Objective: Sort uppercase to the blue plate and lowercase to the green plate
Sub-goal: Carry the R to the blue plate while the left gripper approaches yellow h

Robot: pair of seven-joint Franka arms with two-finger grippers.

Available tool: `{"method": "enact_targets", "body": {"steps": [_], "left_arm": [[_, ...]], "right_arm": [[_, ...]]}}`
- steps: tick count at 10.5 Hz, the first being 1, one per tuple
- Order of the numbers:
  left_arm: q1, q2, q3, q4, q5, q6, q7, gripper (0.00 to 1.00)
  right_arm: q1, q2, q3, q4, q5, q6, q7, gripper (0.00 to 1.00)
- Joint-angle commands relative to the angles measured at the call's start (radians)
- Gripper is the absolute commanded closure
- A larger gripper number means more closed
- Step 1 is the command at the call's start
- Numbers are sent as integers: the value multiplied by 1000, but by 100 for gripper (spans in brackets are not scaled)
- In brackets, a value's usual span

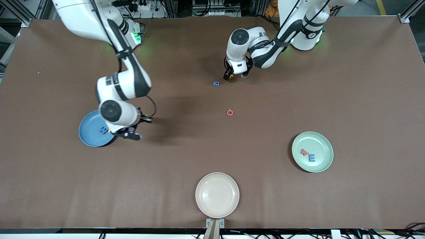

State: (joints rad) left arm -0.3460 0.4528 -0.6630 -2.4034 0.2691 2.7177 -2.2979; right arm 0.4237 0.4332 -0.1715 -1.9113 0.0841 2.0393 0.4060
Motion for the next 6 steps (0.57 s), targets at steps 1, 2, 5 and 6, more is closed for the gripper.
{"method": "enact_targets", "body": {"steps": [1, 2, 5, 6], "left_arm": [[-11, 17, 17, 29, -5, 7, -14, 4], [-11, 23, 17, 29, -4, 7, -14, 11], [-11, 35, 19, 29, -2, 8, -14, 18], [-11, 35, 17, 33, -2, 8, -14, 27]], "right_arm": [[-95, -16, 1, -14, -55, -49, -136, 90], [-150, -24, 0, -12, -81, -60, -223, 90], [-297, -16, -20, 6, -128, -65, -415, 90], [-319, 1, -20, 32, -129, -65, -418, 90]]}}
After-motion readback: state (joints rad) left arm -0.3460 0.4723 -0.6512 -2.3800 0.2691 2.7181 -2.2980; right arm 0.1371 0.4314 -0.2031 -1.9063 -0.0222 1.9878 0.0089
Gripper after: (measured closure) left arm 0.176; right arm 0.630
